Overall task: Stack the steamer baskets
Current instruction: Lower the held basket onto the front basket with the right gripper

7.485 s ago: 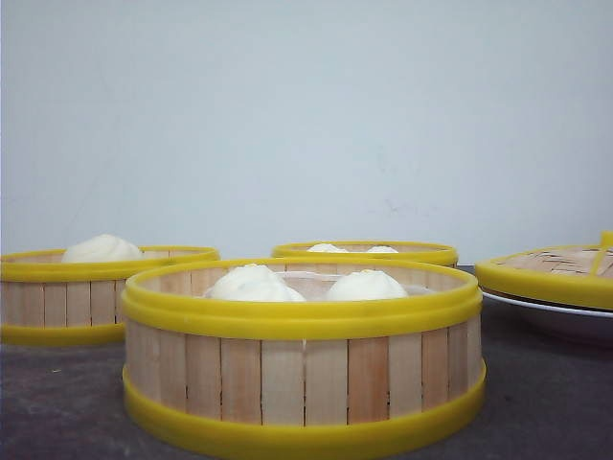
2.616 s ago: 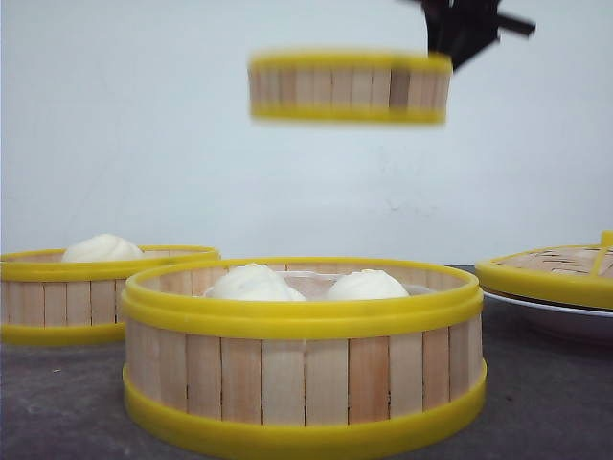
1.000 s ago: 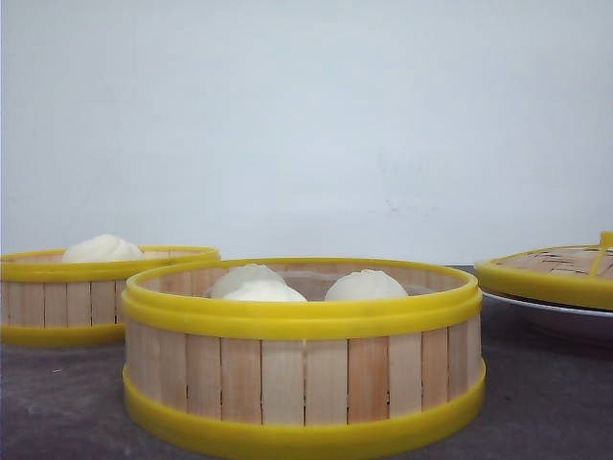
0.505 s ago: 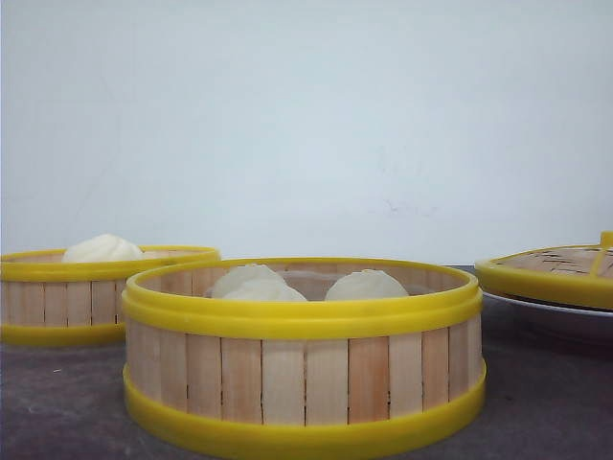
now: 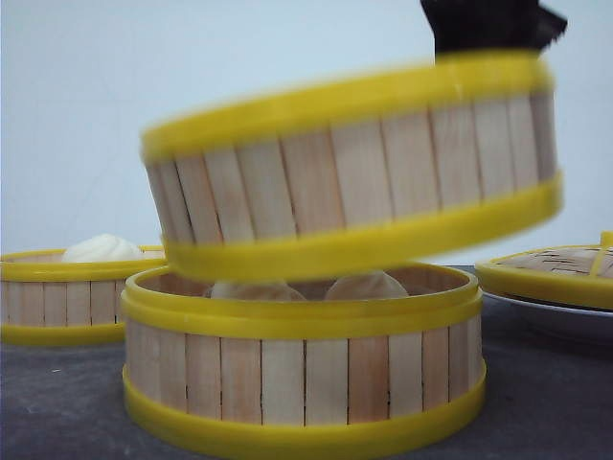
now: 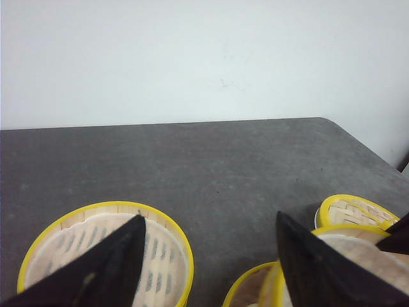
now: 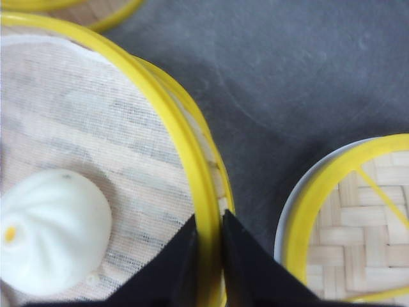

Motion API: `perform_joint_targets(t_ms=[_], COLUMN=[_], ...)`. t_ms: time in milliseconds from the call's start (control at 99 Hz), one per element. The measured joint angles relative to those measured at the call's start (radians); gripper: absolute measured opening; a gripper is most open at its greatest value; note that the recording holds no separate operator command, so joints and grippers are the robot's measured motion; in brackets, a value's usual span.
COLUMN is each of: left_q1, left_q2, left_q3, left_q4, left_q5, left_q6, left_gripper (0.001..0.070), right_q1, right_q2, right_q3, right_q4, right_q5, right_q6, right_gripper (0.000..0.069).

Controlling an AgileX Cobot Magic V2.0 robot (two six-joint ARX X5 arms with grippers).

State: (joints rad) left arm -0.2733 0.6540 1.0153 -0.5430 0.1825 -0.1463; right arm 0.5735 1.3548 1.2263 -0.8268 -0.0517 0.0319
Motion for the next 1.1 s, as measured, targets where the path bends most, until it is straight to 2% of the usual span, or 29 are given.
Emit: perform_joint_targets(t_ms=[263,636,1101], left_q1=[0.0,0.0,0.0], left_q2=[0.0,0.0,0.0], left_q3=[0.0,0.0,0.0], left_q4=[0.0,0.0,0.0], left_q5=[0.0,0.0,0.0], left_q6=[0.0,0.0,0.0], left_gripper=[0.0389,0.0389,0.0389], right_q1=[-0.007,-0.008,-0.012], right_q2=[0.042,0.101,0.136], right_q3=[-0.005,-0.005,-0.005], right_q4=[0.087,0.13,0.095], right_q5=[-0.072,-0.074,-0.069], right_q6=[0.028,0.029,0.027], right_gripper=[0.0031,0.0031,0.0031])
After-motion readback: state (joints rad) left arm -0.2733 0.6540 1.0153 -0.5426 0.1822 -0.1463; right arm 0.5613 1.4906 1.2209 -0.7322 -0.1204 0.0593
